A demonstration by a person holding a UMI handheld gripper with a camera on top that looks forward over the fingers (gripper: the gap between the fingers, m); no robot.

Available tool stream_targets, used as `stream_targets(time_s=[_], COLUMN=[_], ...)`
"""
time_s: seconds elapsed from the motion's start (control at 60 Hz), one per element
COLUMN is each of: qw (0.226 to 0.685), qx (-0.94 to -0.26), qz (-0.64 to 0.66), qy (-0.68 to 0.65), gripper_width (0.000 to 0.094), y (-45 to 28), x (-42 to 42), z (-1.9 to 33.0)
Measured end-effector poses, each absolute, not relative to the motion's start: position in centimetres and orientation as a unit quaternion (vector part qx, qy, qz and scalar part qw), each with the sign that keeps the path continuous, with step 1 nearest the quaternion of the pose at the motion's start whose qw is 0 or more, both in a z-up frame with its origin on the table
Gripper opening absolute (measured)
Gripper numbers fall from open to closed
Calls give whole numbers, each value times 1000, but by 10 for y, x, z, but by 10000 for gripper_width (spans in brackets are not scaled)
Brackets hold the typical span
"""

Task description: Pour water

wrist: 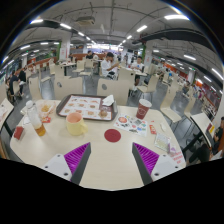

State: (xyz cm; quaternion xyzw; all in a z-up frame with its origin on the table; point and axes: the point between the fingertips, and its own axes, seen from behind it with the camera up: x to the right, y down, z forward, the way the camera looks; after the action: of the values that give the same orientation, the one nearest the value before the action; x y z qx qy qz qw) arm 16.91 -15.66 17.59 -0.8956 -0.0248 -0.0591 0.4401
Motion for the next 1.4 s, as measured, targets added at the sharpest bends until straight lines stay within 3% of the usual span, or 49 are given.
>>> stream_targets(time_s=[0.317,0.617,0.867,1.15,1.233,1.333,1.4], qw=[417,435,488,535,541,556,559], qx=[-906,-899,-869,-844,-840,-830,-828], qz=[-71,-19,43,22,18,12,24], qy=[-15,-42,-65,-44,-39,-41,-43], gripper_width=[845,846,846,841,775,557,530], y=[-183,-186,-116,-18,-4,5,8], x=[114,-56,-197,-232,-233,-233,-238], z=[149,121,118,92,83,80,79])
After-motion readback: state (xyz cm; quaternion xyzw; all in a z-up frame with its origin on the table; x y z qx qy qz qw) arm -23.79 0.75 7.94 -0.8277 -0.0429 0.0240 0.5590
